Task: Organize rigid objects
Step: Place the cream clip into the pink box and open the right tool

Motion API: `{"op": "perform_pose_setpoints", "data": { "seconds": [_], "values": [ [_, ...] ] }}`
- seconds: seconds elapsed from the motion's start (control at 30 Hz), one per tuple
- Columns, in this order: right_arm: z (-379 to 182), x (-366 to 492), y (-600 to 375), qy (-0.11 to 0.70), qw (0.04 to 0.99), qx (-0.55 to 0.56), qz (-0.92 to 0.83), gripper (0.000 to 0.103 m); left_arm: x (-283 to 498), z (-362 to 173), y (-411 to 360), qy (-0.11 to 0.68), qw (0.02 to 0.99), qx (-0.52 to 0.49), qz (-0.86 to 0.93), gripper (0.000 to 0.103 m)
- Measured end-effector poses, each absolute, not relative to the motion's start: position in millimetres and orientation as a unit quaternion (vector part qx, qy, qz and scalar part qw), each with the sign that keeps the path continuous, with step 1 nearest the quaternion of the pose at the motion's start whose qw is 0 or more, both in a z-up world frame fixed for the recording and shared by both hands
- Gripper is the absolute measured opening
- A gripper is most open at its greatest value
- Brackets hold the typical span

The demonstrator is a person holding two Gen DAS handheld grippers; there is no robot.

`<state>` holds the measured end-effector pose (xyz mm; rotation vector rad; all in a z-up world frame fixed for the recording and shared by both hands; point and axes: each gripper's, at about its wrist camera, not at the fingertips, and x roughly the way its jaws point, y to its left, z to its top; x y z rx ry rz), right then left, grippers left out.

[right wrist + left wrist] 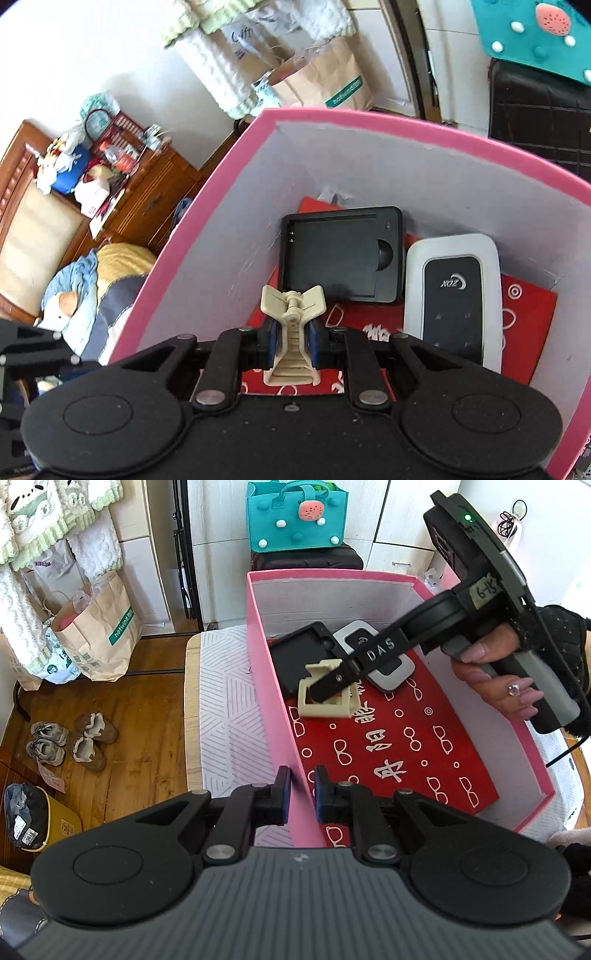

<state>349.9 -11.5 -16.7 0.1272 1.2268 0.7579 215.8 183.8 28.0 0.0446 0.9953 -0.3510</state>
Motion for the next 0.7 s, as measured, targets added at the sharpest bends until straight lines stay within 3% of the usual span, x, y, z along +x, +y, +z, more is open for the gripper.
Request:
{"op": "perform_pose_setpoints", "data": {
  "seconds": [0.3, 0.37, 0.53, 0.7],
  "values": [
    [-28.2, 355.6, -6.5, 0.597, 0.707, 0.117, 0.360, 0.020, 215.8, 27.2, 186.2, 0.474, 0.864, 0.015, -0.170, 0.012],
    [-29.6, 354.1, -5.2, 0.594, 0.715, 0.106, 0.353, 0.025, 216.3, 27.0, 186.4, 0.475, 0.863, 0.014, -0.170, 0.012],
    [-16.2, 343.8, 3.1, 0.574, 0.746, 0.007, 0.338, 0.053, 216.4, 27.9, 186.8, 0.476, 0.863, 0.015, -0.170, 0.012],
    [7.9, 327.4, -9.4, 0.516, 0.788, -0.057, 0.331, 0.058, 216.0, 27.3, 187.5, 0.476, 0.863, 0.009, -0.171, 0.012]
  ]
}}
